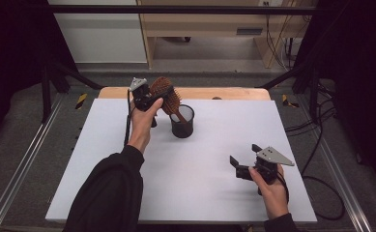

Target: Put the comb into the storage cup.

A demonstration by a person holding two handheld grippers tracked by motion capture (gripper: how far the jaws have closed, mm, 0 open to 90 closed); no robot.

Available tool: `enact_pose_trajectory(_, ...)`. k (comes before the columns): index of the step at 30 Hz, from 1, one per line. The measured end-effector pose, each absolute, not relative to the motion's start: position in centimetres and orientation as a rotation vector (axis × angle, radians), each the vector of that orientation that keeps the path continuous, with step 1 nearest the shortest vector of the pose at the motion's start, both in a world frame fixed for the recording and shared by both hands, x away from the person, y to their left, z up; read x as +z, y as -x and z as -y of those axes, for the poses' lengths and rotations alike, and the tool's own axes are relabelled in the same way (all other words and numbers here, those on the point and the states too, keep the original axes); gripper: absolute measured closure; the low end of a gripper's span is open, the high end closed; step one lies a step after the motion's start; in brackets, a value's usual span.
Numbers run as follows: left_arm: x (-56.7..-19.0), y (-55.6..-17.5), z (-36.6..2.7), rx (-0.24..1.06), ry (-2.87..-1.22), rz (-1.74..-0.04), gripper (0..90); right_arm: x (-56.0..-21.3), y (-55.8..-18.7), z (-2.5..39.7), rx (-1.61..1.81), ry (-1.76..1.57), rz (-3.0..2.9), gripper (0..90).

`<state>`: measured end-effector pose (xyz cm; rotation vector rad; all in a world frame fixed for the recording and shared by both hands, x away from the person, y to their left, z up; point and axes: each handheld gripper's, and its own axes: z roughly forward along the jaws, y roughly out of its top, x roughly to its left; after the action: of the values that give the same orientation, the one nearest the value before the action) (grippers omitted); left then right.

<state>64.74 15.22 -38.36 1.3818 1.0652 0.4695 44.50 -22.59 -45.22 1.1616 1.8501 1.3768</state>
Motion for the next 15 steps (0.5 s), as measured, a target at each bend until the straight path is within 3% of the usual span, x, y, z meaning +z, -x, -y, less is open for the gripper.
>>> enact_pose_trajectory(15,-38.11,-64.56,-15.56,0.497,-1.401,-1.064,12.0,-45.43,-44.63,22.47,1.38,-1.175,-1.857,4.2)
